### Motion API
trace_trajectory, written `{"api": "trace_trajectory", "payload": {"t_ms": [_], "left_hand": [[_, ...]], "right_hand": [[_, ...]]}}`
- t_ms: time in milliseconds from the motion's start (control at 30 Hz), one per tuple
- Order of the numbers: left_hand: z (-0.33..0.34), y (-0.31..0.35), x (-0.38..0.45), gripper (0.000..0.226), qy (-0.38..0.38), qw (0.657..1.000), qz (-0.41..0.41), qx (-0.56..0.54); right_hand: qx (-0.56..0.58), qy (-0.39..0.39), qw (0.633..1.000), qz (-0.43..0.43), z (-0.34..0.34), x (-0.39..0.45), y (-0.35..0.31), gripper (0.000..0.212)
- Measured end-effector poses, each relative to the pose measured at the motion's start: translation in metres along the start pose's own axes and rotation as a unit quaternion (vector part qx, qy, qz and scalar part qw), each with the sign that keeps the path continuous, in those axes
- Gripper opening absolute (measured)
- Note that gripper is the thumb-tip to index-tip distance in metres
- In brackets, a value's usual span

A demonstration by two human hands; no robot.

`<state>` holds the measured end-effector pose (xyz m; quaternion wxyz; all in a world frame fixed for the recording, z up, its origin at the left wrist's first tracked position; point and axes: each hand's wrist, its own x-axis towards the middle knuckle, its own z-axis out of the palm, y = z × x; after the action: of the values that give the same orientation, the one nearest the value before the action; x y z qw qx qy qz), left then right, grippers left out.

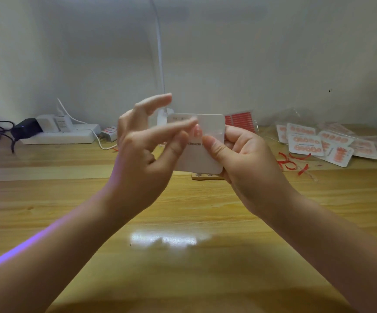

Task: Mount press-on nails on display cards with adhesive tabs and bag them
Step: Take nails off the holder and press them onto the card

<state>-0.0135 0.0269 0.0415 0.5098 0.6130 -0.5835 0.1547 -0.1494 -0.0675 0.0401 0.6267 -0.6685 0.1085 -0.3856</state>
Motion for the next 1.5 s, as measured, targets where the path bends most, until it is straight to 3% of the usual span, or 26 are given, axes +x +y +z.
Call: {"api": "trace_trajectory", "payload": {"t_ms": [67, 200, 333, 767, 1067, 1367, 1433, 1500], "left_hand": [[-0.002, 0.001, 0.003, 0.038, 0.011, 0.992, -0.07, -0.101], [0.0, -0.002, 0.006, 0.047, -0.012, 0.925, -0.214, -0.314], [0.005, -0.008, 0.001, 0.033, -0.006, 0.931, -0.222, -0.291], [0.019, -0.016, -0.012, 0.024, -0.035, 0.942, -0.216, -0.256], [0.024, -0.021, -0.015, 0.028, -0.045, 0.94, -0.239, -0.24], [0.035, -0.029, -0.027, 0.023, -0.06, 0.942, -0.25, -0.216], [0.036, -0.033, -0.027, 0.024, -0.053, 0.938, -0.262, -0.221], [0.036, -0.037, -0.026, 0.024, -0.053, 0.936, -0.264, -0.229]], "right_hand": [[0.007, 0.014, 1.0, 0.002, -0.003, 0.003, -0.001, 0.017], [0.009, 0.01, 1.0, 0.014, -0.005, 0.003, 0.002, 0.018], [0.011, 0.012, 0.999, 0.036, -0.007, 0.003, 0.007, 0.012], [-0.027, 0.058, 0.996, 0.054, -0.013, 0.003, 0.034, 0.012], [0.011, 0.045, 0.994, 0.103, -0.017, 0.004, 0.039, 0.026], [-0.09, 0.058, 0.991, 0.082, -0.017, 0.002, 0.046, 0.015], [-0.162, 0.029, 0.984, 0.071, -0.02, 0.003, 0.045, 0.029], [-0.307, -0.004, 0.95, 0.05, -0.026, 0.006, 0.039, 0.063]]}}
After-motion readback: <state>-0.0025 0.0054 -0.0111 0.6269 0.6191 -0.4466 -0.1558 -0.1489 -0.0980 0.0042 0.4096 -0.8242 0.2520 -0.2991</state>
